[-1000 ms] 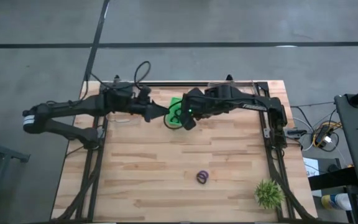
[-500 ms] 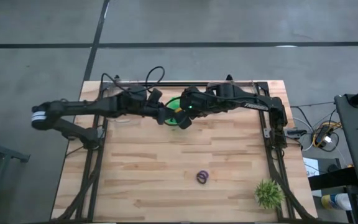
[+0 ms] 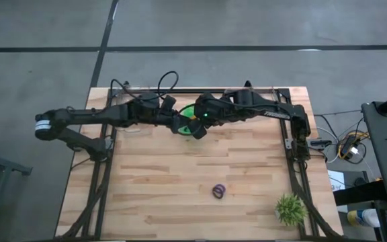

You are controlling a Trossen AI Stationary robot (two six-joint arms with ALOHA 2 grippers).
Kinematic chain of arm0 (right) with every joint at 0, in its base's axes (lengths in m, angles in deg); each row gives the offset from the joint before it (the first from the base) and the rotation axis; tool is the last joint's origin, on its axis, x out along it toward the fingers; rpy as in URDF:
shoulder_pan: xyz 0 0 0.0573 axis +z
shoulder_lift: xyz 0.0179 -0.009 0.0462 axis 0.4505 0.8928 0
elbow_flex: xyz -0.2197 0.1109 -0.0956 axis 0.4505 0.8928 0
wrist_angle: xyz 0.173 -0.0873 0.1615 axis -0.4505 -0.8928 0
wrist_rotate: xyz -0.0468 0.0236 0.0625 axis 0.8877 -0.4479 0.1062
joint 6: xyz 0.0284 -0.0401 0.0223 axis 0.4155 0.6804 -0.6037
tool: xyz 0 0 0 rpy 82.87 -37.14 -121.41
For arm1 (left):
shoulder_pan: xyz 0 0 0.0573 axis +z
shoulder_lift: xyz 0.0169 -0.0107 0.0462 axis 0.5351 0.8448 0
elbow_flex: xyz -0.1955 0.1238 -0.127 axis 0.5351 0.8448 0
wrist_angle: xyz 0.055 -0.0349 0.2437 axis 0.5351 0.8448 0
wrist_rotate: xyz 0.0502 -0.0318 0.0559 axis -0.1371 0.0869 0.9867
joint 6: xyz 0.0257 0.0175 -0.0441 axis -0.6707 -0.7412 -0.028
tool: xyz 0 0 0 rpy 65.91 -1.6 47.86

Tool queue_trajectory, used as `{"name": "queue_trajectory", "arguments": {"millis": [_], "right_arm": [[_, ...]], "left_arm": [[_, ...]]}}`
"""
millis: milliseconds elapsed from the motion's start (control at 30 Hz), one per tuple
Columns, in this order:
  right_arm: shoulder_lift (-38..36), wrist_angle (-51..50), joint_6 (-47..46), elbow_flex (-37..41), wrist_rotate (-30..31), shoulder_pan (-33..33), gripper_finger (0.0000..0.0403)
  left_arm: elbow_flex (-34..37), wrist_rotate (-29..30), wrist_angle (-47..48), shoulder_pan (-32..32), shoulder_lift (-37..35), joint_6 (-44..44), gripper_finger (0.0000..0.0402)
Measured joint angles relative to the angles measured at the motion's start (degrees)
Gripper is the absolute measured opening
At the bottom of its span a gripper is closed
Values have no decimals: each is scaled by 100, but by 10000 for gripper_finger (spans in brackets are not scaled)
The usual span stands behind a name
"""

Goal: Sort spring keychains
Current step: Put the yellow spring keychain into the left transparent bin

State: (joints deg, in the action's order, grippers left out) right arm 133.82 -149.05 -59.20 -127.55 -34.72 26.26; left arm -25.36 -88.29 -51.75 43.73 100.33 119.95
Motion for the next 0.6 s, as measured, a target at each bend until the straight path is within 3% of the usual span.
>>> {"name": "queue_trajectory", "arguments": {"millis": [167, 433, 600], "right_arm": [[0, 45, 242, -49, 10, 15, 48], [0, 60, 535, -245, 26, 50, 177], [-15, 100, 761, -262, 26, 50, 239]], "left_arm": [[0, 385, 494, 65, -178, -33, 20], [0, 1017, 1207, 305, -693, -381, 14], [0, 1588, 2212, 633, -1058, -652, 12]]}}
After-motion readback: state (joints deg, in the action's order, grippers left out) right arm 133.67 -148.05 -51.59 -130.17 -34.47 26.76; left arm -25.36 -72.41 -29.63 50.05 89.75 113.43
